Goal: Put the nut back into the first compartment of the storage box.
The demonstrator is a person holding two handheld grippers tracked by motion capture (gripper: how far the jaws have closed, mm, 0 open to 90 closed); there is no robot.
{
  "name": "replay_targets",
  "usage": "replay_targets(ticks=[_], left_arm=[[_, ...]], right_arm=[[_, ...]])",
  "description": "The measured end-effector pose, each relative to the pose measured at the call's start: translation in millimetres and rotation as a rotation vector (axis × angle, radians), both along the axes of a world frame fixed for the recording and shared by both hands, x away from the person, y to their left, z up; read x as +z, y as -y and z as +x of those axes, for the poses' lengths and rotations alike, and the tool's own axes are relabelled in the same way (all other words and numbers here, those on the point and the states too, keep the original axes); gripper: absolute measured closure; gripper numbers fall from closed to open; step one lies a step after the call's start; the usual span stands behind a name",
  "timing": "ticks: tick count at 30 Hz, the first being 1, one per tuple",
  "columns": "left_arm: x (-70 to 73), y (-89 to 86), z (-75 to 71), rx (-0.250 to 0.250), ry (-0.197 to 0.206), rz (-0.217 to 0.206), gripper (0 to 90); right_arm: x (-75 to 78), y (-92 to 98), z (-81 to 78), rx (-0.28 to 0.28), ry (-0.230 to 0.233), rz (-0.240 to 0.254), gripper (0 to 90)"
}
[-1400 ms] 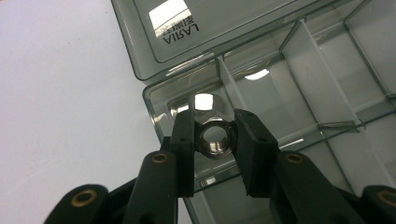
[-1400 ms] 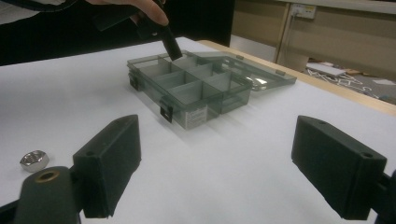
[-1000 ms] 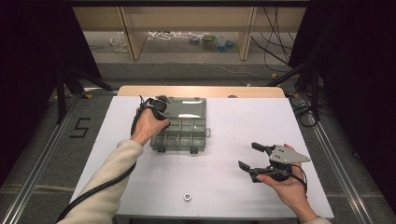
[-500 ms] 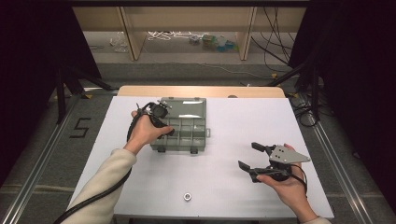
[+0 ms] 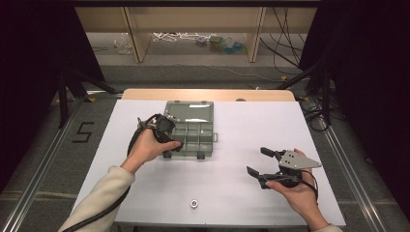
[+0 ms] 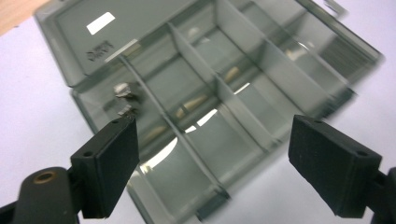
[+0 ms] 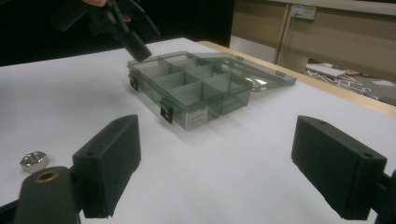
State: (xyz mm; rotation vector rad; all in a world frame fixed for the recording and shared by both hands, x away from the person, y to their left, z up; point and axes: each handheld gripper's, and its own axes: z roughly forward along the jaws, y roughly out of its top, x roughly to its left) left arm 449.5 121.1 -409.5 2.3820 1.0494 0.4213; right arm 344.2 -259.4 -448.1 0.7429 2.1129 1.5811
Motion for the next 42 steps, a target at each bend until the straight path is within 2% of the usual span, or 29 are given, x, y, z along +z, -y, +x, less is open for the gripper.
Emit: replay_targets(ticks=[1, 2, 5, 6, 8, 15, 16, 17, 18, 24, 26, 27, 34, 42], left_arm=[[-0.1, 2.1, -5.2, -0.022, 0.004, -0.002, 16.6], [-0.1, 3.2, -8.2, -0.034, 0.003, 0.000, 16.6], [-0.5, 8.3, -20.5, -0.081, -0.003, 0.010, 16.9], [-1.2, 9.8, -24.3, -0.103, 0.004, 0.009, 17.0], [-2.0, 12.9, -32.3, -0.135, -0.013, 0.021, 17.1], [-3.3, 27.7, -58.1, -0.247, -0.067, 0.105, 18.6], [-2.8, 30.1, -61.3, -0.262, -0.085, 0.122, 18.7], [-3.6, 32.9, -65.1, -0.262, -0.094, 0.122, 18.8], [-4.2, 35.5, -67.4, -0.283, -0.091, 0.137, 19.1], [-9.7, 49.4, -83.8, -0.346, -0.156, 0.195, 20.2], [-9.7, 53.1, -88.2, -0.403, -0.189, 0.249, 20.7], [-11.1, 55.3, -90.1, -0.417, -0.199, 0.257, 20.8], [-17.9, 69.4, -103.8, -0.471, -0.241, 0.308, 21.9], [-29.4, 83.0, -112.1, -0.527, -0.275, 0.335, 25.9]], right_arm=[[0.0, 0.0, 0.0, 0.000, 0.000, 0.000, 16.6], [0.1, 0.6, 1.3, -0.003, 0.027, -0.008, 16.6], [0.1, 0.0, -0.1, -0.001, -0.002, 0.000, 16.6], [0.2, 0.6, 1.4, -0.006, 0.031, -0.007, 16.6], [0.5, 0.6, 1.2, -0.003, 0.031, -0.006, 16.6], [1.2, 0.9, 0.4, -0.008, 0.022, -0.026, 16.6], [1.2, 0.8, 0.3, -0.009, 0.020, -0.025, 16.6], [1.1, 0.7, 0.3, -0.009, 0.020, -0.025, 16.6], [1.0, 0.7, 0.3, -0.009, 0.020, -0.026, 16.6], [1.2, 1.1, 0.3, -0.009, 0.022, -0.026, 16.6], [1.2, 1.0, 0.3, -0.008, 0.022, -0.025, 16.6], [1.2, 0.8, 0.2, -0.009, 0.020, -0.025, 16.6], [1.2, 0.6, 0.1, -0.009, 0.021, -0.024, 16.6], [0.7, 0.4, 0.6, -0.005, 0.024, -0.021, 16.6]])
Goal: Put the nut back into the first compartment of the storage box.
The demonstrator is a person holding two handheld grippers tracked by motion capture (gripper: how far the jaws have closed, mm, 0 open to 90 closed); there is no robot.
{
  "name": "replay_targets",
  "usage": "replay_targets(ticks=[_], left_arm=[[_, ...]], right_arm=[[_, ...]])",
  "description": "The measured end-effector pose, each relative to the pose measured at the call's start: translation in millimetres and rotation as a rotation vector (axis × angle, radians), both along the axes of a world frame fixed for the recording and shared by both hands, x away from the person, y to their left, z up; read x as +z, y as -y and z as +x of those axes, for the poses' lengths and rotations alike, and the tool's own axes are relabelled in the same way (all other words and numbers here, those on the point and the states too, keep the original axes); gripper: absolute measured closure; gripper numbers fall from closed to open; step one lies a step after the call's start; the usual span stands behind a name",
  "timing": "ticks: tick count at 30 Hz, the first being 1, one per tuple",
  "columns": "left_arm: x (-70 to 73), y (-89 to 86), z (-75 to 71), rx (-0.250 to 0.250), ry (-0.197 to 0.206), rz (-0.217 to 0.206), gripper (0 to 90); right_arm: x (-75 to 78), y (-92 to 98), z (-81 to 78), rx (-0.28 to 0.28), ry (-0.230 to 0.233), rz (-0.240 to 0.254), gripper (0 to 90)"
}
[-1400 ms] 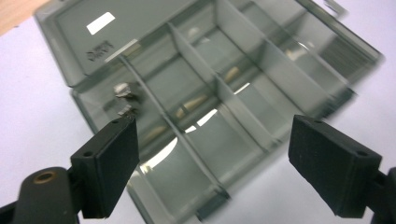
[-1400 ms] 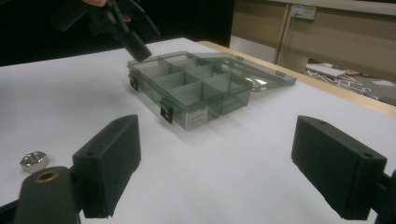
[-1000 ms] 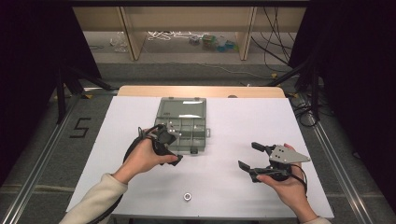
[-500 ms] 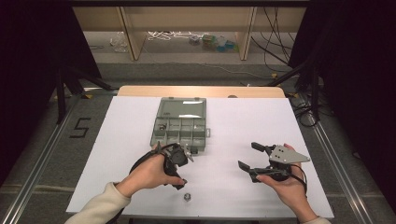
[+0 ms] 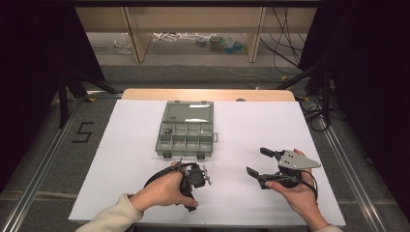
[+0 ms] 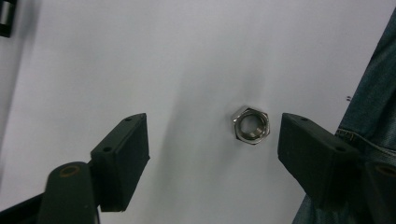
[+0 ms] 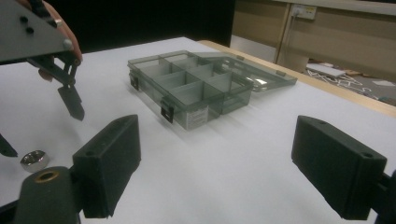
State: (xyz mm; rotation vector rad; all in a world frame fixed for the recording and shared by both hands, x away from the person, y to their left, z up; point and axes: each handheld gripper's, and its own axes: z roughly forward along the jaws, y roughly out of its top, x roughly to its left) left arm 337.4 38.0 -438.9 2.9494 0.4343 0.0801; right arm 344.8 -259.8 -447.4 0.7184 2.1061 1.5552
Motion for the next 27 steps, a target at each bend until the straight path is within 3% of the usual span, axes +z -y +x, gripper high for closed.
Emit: replay_targets(ticks=[4, 8, 15, 27], left_arm=[[-5.4, 3.6, -4.5, -0.016, -0.041, 0.009, 28.8], [-10.7, 5.6, -4.6, -0.039, -0.032, 0.035, 33.3], [-16.9, 10.3, -8.0, -0.056, -0.040, 0.036, 38.2], [-18.7, 11.7, -9.5, -0.044, -0.058, 0.054, 49.3]], right_arm=[[0.5, 0.5, -0.3, -0.003, -0.001, -0.004, 16.6], [0.4, 0.1, -0.5, -0.003, -0.001, -0.006, 16.7], [0.3, 0.3, -0.5, -0.004, -0.003, -0.005, 16.6], [0.1, -0.2, 0.0, 0.001, 0.003, 0.001, 16.7]])
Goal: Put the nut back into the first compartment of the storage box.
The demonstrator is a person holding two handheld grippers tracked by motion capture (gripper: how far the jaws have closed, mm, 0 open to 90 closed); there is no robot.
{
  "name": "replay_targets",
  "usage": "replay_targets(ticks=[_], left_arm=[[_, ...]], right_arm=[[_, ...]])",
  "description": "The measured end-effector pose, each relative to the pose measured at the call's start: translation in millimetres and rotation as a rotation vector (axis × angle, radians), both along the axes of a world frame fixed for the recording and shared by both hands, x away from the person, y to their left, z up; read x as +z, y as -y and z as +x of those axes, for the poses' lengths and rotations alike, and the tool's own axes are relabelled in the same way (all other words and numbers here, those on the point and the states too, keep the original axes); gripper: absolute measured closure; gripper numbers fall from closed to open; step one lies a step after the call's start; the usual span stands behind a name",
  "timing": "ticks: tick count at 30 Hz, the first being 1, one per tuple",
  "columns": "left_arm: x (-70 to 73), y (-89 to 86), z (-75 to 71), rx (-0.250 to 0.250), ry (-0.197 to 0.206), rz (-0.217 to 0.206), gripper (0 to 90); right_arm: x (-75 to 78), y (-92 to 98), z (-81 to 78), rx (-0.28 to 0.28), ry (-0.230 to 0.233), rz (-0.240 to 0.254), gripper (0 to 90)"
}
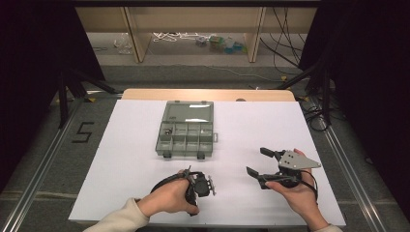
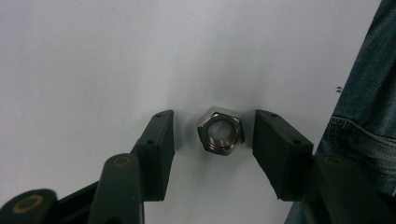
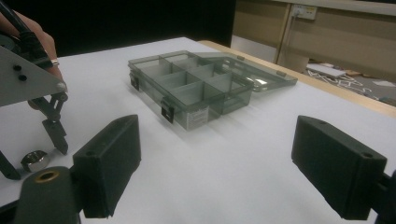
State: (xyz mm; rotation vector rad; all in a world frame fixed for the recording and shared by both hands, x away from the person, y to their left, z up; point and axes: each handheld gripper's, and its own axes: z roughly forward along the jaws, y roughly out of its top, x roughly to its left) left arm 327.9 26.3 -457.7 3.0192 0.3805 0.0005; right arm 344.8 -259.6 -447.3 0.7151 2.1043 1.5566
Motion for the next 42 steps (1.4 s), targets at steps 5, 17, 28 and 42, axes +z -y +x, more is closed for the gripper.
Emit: replay_targets(ticks=[5, 17, 28, 42], left_arm=[[0.2, 1.5, -0.7, 0.009, -0.010, 0.008, 54.0], [1.3, 4.9, -5.5, 0.019, -0.010, 0.022, 69.2], [1.8, 3.5, -5.7, 0.045, -0.007, 0.018, 70.2], [3.8, 0.9, -6.9, 0.067, -0.012, -0.007, 70.2]], right_arm=[[0.2, 0.2, -0.1, 0.000, -0.002, 0.001, 16.6], [0.7, 0.5, -0.4, -0.002, -0.002, 0.001, 16.6], [0.6, 0.8, -0.5, -0.002, -0.006, -0.002, 16.6], [0.1, 0.1, -0.1, 0.002, -0.002, 0.003, 16.6]])
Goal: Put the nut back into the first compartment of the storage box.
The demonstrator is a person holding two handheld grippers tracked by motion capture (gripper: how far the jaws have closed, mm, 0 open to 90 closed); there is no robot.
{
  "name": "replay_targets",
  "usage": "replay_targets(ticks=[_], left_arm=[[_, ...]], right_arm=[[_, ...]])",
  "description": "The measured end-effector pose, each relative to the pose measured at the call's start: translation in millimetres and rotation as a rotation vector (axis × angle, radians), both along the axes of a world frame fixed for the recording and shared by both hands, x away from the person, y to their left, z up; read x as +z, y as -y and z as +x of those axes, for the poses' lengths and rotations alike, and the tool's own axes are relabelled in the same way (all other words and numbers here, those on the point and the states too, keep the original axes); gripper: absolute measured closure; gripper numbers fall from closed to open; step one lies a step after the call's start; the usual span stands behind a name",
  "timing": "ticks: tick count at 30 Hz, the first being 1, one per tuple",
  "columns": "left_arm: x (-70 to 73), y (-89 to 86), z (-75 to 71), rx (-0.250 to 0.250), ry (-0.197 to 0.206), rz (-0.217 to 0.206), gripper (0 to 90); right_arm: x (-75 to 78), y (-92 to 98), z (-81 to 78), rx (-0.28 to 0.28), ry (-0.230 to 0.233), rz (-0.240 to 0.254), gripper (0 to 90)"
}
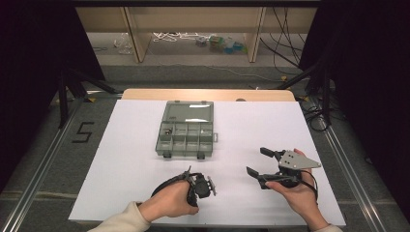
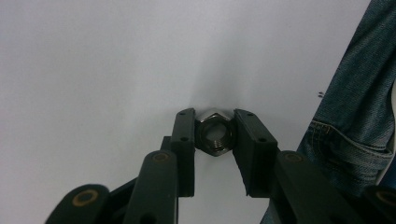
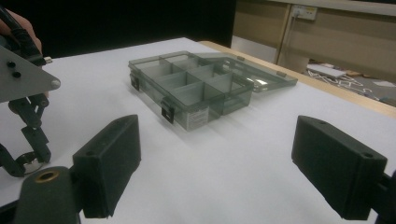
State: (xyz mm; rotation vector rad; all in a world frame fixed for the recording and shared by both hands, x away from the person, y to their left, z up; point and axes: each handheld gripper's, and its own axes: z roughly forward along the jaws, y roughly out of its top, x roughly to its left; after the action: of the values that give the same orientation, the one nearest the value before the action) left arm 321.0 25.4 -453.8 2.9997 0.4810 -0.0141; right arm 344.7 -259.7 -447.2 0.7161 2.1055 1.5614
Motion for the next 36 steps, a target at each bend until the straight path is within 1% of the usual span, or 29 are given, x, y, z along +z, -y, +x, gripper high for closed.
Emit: replay_targets(ticks=[2, 4, 5, 7, 8, 9, 12, 14, 18, 22, 23, 25, 28, 30, 32, 36], left_arm=[[1.4, -0.5, 0.9, -0.006, 0.012, -0.008, 70.2], [3.7, -1.0, 0.9, 0.006, 0.013, -0.013, 70.2], [4.7, -1.7, 1.9, 0.001, 0.023, -0.022, 70.2], [6.6, -2.6, 2.6, 0.003, 0.025, -0.023, 70.2], [7.3, -3.3, 3.1, 0.004, 0.028, -0.028, 70.2], [7.9, -3.9, 3.5, 0.011, 0.030, -0.035, 70.2], [10.5, -6.2, 5.5, 0.020, 0.035, -0.042, 70.2], [12.4, -7.8, 6.9, 0.026, 0.046, -0.050, 70.2], [16.4, -10.8, 9.2, 0.045, 0.058, -0.064, 70.2], [19.3, -13.7, 12.0, 0.053, 0.069, -0.073, 70.2], [20.4, -14.5, 12.7, 0.059, 0.075, -0.082, 70.2], [22.0, -15.6, 13.6, 0.064, 0.082, -0.080, 70.2], [24.2, -17.7, 15.5, 0.079, 0.090, -0.091, 70.2], [26.0, -19.5, 17.5, 0.086, 0.097, -0.091, 70.2], [27.5, -21.7, 19.5, 0.101, 0.110, -0.100, 70.2], [31.8, -25.4, 23.2, 0.112, 0.120, -0.105, 70.2]], right_arm=[[0.0, 0.2, 0.2, 0.001, 0.002, 0.001, 16.6], [0.1, 0.2, 0.1, 0.000, 0.002, 0.000, 16.6], [0.1, 0.1, -0.1, -0.001, 0.001, 0.000, 16.6], [0.1, 0.1, 0.1, -0.002, 0.005, -0.002, 16.6], [0.0, 0.0, -0.2, -0.001, -0.001, -0.001, 16.6], [0.1, 0.4, -0.5, -0.006, -0.003, -0.008, 16.6], [0.0, 0.2, 0.1, -0.002, 0.005, -0.003, 16.6], [0.4, 0.5, -0.1, -0.003, 0.007, -0.010, 16.6], [-0.1, -0.1, 0.1, -0.001, 0.005, -0.001, 16.6], [0.1, 0.2, 0.1, -0.003, 0.005, -0.002, 16.6], [0.0, 0.1, 0.1, -0.002, 0.006, -0.002, 16.6], [0.0, 0.1, 0.0, -0.002, 0.005, -0.002, 16.6], [-0.1, -0.1, -0.1, -0.002, 0.005, -0.002, 16.6], [-0.1, 0.0, 0.0, -0.002, 0.005, -0.002, 16.6], [0.3, 0.2, -0.3, -0.007, 0.004, -0.006, 16.6], [0.1, 0.0, -0.2, -0.003, 0.002, -0.005, 16.5]])
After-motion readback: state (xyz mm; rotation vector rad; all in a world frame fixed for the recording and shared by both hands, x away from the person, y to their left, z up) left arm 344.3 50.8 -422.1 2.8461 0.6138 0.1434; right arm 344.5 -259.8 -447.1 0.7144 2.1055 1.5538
